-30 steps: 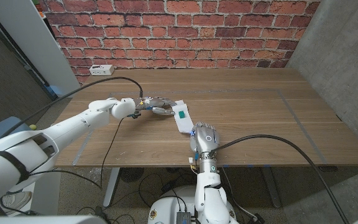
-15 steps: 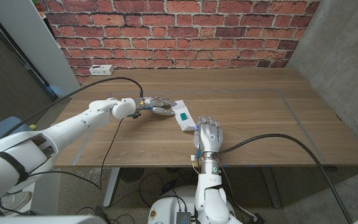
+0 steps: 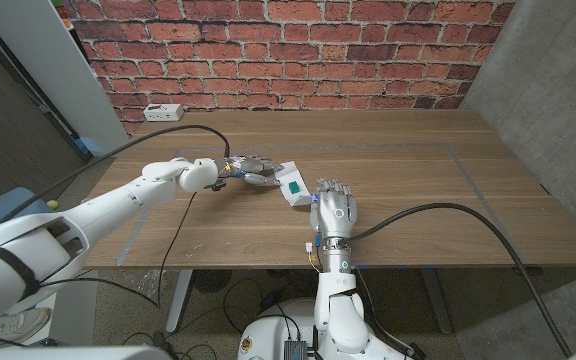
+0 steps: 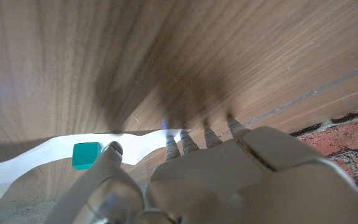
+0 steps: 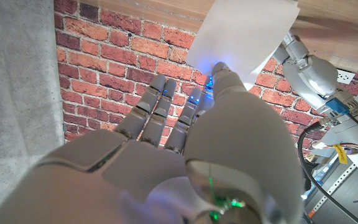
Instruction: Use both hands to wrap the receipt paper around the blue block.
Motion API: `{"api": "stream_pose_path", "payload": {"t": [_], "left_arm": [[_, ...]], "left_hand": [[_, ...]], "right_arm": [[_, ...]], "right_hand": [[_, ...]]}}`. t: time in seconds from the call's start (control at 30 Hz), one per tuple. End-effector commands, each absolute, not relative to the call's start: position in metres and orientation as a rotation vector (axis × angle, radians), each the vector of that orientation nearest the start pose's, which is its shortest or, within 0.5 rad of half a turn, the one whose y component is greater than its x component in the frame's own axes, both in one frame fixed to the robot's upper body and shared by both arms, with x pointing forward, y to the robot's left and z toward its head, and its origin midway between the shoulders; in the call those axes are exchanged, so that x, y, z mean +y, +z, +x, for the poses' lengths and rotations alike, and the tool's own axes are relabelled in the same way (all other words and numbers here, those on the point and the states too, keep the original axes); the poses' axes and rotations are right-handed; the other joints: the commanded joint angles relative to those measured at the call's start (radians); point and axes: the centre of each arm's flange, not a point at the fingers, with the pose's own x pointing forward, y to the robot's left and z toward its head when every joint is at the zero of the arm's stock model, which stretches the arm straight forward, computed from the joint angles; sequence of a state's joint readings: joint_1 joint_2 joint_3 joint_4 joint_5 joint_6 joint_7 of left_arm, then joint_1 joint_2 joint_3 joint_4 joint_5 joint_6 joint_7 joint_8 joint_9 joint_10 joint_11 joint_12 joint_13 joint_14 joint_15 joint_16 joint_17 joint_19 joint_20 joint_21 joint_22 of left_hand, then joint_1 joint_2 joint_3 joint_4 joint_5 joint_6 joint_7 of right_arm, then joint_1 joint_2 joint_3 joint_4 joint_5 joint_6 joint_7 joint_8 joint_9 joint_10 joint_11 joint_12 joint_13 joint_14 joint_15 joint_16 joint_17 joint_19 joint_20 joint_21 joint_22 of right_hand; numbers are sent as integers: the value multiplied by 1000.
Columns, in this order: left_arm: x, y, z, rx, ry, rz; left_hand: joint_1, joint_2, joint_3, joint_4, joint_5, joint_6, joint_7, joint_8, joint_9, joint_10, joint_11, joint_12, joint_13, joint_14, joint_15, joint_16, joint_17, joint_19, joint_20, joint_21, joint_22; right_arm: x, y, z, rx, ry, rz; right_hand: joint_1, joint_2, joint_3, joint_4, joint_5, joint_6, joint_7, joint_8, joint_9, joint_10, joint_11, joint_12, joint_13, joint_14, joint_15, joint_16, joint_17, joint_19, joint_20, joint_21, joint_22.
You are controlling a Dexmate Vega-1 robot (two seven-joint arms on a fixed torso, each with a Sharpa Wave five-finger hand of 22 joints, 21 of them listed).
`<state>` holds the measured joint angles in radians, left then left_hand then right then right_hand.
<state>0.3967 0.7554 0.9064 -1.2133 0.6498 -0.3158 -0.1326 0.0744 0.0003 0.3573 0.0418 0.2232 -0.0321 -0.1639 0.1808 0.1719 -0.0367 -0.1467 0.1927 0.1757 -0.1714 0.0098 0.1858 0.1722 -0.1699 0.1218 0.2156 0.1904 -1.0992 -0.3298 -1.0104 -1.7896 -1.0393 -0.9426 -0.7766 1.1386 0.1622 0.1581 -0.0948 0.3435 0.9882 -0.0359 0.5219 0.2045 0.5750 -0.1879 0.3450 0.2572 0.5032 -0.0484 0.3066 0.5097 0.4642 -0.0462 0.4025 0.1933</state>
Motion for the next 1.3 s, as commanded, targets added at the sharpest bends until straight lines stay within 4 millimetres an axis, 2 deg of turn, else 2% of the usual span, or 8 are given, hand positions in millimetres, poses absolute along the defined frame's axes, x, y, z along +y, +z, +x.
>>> {"api": "stream_pose_path", "payload": {"t": [0.03,0.43,0.83,1.3], "left_arm": [[234,-5,672,-588,-277,1885],[225,-8,662,-629,-135,2006],[225,-10,658,-623,-121,2020],[226,-13,657,-611,-127,2015]], "left_hand": [[16,-7,1,-12,4,6,8,5,2,1,23,-1,3,-16,16,-4,2,-65,16,-1,2],[19,-20,-7,-22,2,38,16,14,2,12,31,5,3,0,-2,2,3,-62,18,0,2],[16,-27,-13,-25,-1,52,16,15,2,24,37,9,4,7,-17,2,3,-62,10,1,3],[13,-28,-17,-25,-2,44,12,8,3,22,30,8,4,-4,-32,-3,4,-67,7,0,4]], "right_arm": [[-48,-129,466,-828,-702,-1361],[-47,-104,478,-897,-650,-1491],[-37,-85,500,-982,-568,-1564],[-27,-64,524,-1058,-531,-1582]], "right_hand": [[-4,11,3,10,-3,18,-4,8,12,-3,-5,-2,3,-9,-174,-2,1,-3,-36,2,4],[-7,8,2,14,-10,23,-17,7,10,-3,-9,-7,8,-13,-174,-7,1,-5,-30,4,5],[-9,7,2,17,-16,26,-26,6,7,-8,-12,-16,13,-18,-176,-12,2,-8,-29,6,5],[-9,7,3,18,-20,26,-30,4,5,-7,-12,-20,16,-21,-177,-15,3,-13,-30,6,5]]}}
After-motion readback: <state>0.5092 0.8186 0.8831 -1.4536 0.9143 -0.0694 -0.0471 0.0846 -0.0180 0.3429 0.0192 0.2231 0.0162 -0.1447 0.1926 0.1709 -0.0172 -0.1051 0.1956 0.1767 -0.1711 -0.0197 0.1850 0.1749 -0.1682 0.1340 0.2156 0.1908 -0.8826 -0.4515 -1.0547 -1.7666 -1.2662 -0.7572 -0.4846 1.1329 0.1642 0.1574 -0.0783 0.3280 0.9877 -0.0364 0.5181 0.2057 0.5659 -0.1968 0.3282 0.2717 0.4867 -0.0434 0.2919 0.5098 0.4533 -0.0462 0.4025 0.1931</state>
